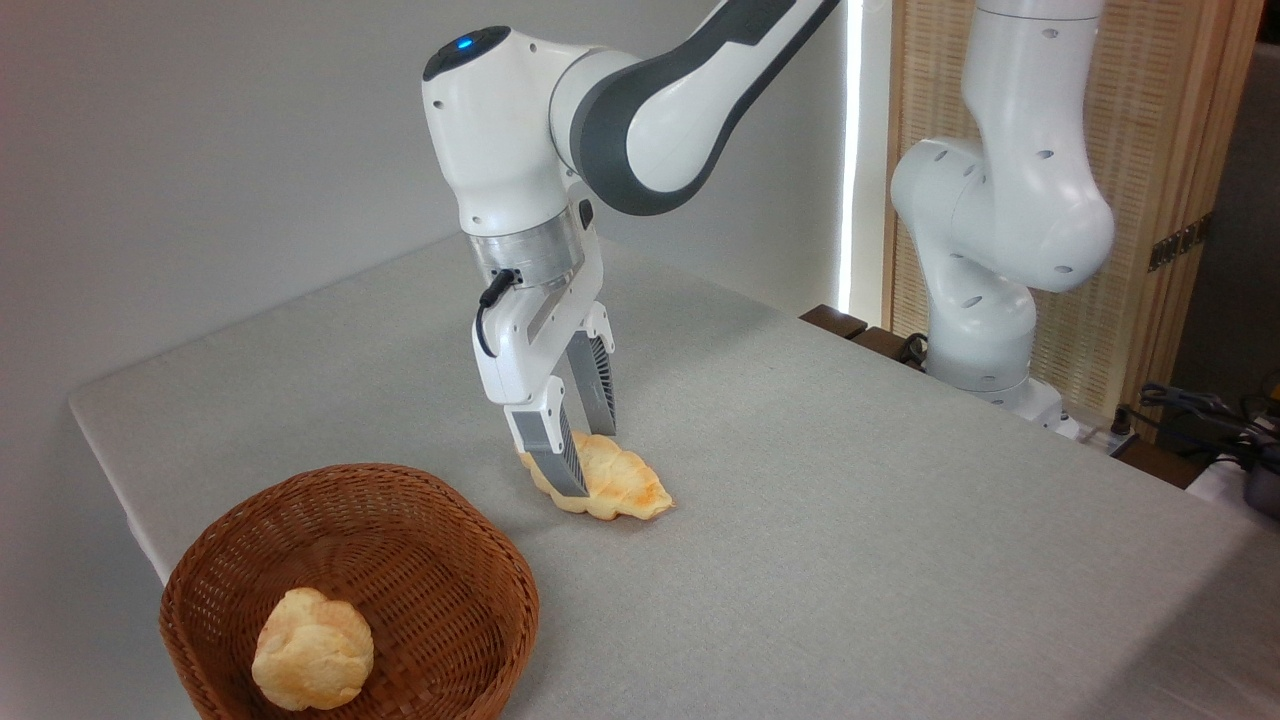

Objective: Put bread into the basket
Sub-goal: 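Close the gripper fingers around the edge of the flat bread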

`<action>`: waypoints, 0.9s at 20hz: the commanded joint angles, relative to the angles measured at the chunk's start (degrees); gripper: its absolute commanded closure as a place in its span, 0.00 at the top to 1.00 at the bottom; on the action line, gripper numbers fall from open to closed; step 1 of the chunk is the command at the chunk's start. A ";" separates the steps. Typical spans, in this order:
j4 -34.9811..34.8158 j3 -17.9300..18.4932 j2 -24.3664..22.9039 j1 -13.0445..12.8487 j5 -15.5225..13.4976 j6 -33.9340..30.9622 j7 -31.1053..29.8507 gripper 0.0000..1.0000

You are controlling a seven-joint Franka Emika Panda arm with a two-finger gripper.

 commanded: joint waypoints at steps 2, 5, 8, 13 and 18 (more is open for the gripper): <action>-0.52 0.53 0.92 -0.64 2.84 2.75 1.15 1.00; -0.60 0.53 1.27 -1.17 3.11 2.84 1.06 1.00; -0.52 0.53 1.36 -1.25 3.11 2.84 1.06 0.99; -0.52 0.53 1.36 -1.25 3.11 2.58 1.06 0.36; -0.43 0.53 1.36 -1.25 3.02 2.40 0.97 0.37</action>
